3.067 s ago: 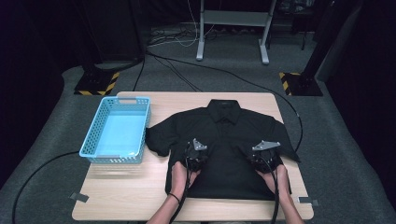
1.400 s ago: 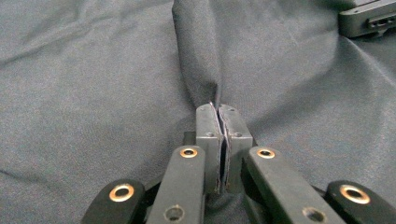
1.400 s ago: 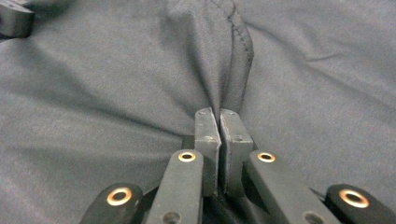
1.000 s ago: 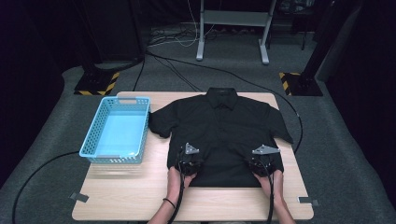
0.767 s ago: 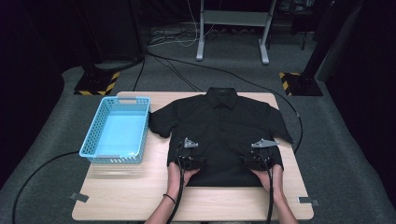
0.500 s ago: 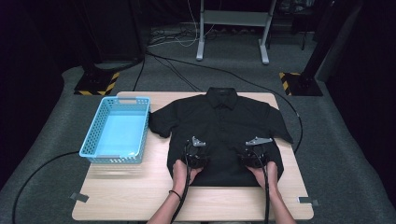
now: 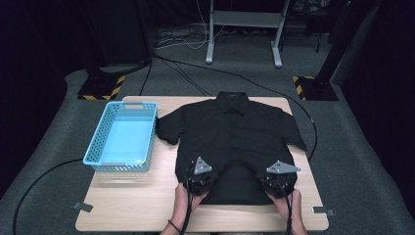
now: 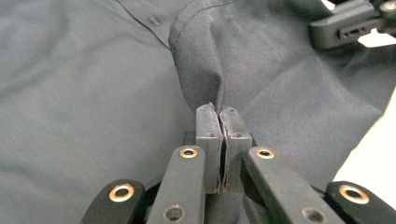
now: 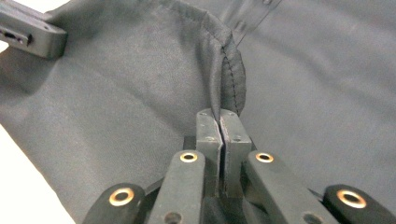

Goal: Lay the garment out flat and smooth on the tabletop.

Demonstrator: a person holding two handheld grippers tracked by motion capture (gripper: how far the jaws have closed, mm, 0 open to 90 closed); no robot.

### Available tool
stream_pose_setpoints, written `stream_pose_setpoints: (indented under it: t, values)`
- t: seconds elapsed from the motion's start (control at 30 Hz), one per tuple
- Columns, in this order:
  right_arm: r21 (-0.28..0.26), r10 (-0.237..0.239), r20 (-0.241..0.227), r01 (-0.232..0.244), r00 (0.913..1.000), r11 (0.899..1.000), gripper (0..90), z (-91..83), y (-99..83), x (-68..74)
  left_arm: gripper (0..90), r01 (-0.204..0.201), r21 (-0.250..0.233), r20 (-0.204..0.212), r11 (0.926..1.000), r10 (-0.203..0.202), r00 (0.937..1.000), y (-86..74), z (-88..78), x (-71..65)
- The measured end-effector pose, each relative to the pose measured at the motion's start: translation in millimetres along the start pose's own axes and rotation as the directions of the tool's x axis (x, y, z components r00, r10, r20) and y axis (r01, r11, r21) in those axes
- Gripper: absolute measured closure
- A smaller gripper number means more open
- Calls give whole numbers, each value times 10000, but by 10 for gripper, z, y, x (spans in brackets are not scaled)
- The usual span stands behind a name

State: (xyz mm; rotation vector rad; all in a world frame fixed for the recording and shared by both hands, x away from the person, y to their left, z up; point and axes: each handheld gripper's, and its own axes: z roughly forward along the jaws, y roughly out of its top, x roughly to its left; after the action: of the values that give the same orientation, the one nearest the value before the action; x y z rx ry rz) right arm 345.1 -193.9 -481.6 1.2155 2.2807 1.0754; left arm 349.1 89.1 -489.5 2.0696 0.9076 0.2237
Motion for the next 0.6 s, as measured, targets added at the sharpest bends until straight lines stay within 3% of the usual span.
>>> stream_pose_setpoints:
  t: [0.13, 0.2, 0.37, 0.53, 0.6]
  values:
    - [707, -68, 20, 66, 10000, 9975, 881, 121, -245, 62, 880, 18, 428, -33, 9991, -17, 10000, -159, 141, -23]
    - [597, 31, 21, -32, 10000, 9982, 879, 187, -279, 27, 880, 118, 497, -128, 9987, -112, 9999, -163, 208, 15]
    - [488, 163, 249, -175, 9996, 9987, 878, 347, -140, -96, 880, 448, 389, -373, 9982, -434, 9984, -76, 334, 157]
    - [305, 285, 538, -302, 9981, 9991, 877, 549, 31, -251, 880, 1034, 46, -532, 9946, -1030, 9933, 40, 463, 360]
    - [355, 367, 684, -392, 9970, 9986, 876, 618, 104, -290, 879, 1068, 97, -730, 9942, -1058, 9917, 96, 499, 401]
